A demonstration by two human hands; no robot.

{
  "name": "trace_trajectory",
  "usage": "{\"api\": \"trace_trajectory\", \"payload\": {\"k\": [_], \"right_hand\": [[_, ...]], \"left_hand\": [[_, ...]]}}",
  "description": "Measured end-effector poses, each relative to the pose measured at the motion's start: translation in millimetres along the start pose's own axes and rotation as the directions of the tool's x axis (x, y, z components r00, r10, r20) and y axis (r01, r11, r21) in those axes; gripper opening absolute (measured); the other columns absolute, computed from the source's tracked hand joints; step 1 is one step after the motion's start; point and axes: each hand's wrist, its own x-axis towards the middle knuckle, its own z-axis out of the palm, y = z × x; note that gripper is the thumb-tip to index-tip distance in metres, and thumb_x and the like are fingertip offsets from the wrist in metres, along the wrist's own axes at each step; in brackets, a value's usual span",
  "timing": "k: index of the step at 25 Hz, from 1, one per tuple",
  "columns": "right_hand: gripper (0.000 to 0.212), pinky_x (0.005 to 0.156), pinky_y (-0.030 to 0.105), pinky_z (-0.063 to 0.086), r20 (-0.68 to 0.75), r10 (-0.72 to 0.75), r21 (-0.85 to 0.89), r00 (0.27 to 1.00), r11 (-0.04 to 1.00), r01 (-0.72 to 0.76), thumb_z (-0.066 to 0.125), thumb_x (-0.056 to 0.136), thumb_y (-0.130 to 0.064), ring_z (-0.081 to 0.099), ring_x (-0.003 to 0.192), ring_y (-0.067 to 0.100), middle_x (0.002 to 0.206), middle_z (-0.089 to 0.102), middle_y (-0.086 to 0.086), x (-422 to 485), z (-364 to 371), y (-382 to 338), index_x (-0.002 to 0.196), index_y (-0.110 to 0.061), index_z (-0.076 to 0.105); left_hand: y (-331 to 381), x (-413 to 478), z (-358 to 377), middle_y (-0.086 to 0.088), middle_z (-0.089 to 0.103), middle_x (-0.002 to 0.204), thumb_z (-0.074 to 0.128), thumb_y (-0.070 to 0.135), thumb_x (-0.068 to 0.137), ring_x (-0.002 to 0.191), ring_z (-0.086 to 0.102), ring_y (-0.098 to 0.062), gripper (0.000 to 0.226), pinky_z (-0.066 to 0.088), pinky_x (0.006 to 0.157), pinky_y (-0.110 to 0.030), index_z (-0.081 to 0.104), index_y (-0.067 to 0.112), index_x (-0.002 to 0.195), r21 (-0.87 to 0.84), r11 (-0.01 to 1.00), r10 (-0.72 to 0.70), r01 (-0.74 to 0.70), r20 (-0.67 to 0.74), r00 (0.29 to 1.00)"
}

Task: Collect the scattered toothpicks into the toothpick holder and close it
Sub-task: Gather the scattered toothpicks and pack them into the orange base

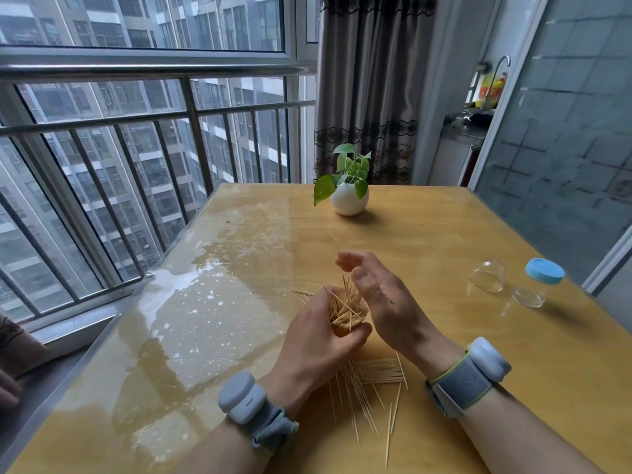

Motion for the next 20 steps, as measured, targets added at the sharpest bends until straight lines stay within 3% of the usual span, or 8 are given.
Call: {"api": "trace_trajectory", "payload": {"k": [5,8,10,11,13,15,17,20], "right_hand": [[0.090,0.102,0.018,0.041,0.116,0.061,-0.152,0.991,0.988,-0.043,0.016,0.083,-0.083,0.053,0.124,0.003,0.134,0.059,-0.003,0.7,1.2,1.2,0.136,-0.020,0.053],[0.103,0.112,0.019,0.029,0.241,0.099,-0.192,0.965,0.980,-0.053,0.012,0.077,-0.088,0.036,0.139,0.007,0.153,0.040,-0.002,-0.2,-0.8,-1.4,0.151,-0.019,0.034],[0.092,0.114,0.024,0.029,0.188,0.047,-0.239,0.981,0.971,-0.001,0.021,0.083,-0.081,0.033,0.140,0.007,0.155,0.036,-0.004,-0.5,-5.3,-5.9,0.152,-0.020,0.031],[0.078,0.108,0.024,0.035,0.099,-0.028,-0.291,0.995,0.955,0.056,0.032,0.088,-0.072,0.041,0.133,0.007,0.146,0.046,-0.002,-0.3,-9.9,-8.1,0.145,-0.019,0.041],[0.046,0.087,0.017,0.043,-0.017,-0.208,-0.401,0.978,0.897,0.184,0.051,0.087,-0.052,0.055,0.105,0.007,0.112,0.061,-0.003,-0.6,-20.2,-11.1,0.116,-0.017,0.061],[0.031,0.076,0.019,0.044,0.062,-0.244,-0.448,0.968,0.860,0.245,0.059,0.083,-0.046,0.055,0.088,0.008,0.092,0.060,-0.007,-2.2,-22.9,-13.7,0.096,-0.019,0.065],[0.029,0.076,0.026,0.046,0.160,-0.190,-0.469,0.969,0.849,0.244,0.062,0.081,-0.047,0.053,0.087,0.008,0.088,0.059,-0.008,-4.2,-18.6,-11.8,0.093,-0.021,0.067],[0.021,0.075,0.030,0.047,0.173,-0.206,-0.455,0.963,0.851,0.264,0.068,0.082,-0.038,0.051,0.084,0.008,0.086,0.060,-0.008,-4.6,-13.7,-8.1,0.092,-0.020,0.068]], "left_hand": [[-1.1,-1.2,2.2,0.011,0.065,0.089,0.068,0.045,0.071,0.079,0.061,-0.004,0.038,0.043,0.066,-0.015,0.055,0.031,0.104,0.023,0.999,0.041,-0.042,0.037,0.998],[0.6,-1.7,0.1,0.011,0.066,0.088,0.066,0.046,0.071,0.079,0.062,-0.003,0.040,0.044,0.065,-0.014,0.057,0.029,0.107,0.016,0.999,0.037,-0.037,0.008,0.999],[0.4,-0.8,-1.8,0.010,0.066,0.084,0.070,0.044,0.076,0.075,0.062,-0.003,0.034,0.045,0.063,-0.014,0.058,0.027,0.103,0.015,1.000,0.002,-0.001,-0.037,0.999],[-0.3,-0.1,-3.0,0.009,0.066,0.082,0.072,0.043,0.078,0.073,0.062,-0.003,0.031,0.045,0.062,-0.014,0.058,0.027,0.101,0.009,1.000,-0.028,0.028,-0.067,0.997],[-2.2,1.2,-5.0,0.008,0.066,0.081,0.072,0.046,0.080,0.071,0.061,-0.002,0.030,0.044,0.060,-0.013,0.058,0.029,0.100,-0.004,0.997,-0.074,0.075,-0.133,0.988],[-2.6,1.3,-6.7,0.008,0.065,0.080,0.069,0.048,0.080,0.070,0.060,-0.001,0.031,0.042,0.060,-0.012,0.058,0.028,0.102,0.012,0.996,-0.083,0.086,-0.163,0.983],[-1.8,0.8,-7.4,0.008,0.065,0.079,0.070,0.042,0.079,0.069,0.060,0.000,0.030,0.041,0.059,-0.011,0.058,0.028,0.103,0.039,0.996,-0.071,0.078,-0.148,0.986],[0.6,-0.4,-7.5,0.010,0.064,0.076,0.073,0.034,0.078,0.069,0.059,0.001,0.026,0.040,0.058,-0.008,0.057,0.029,0.099,0.067,0.995,-0.059,0.069,-0.132,0.990]]}}
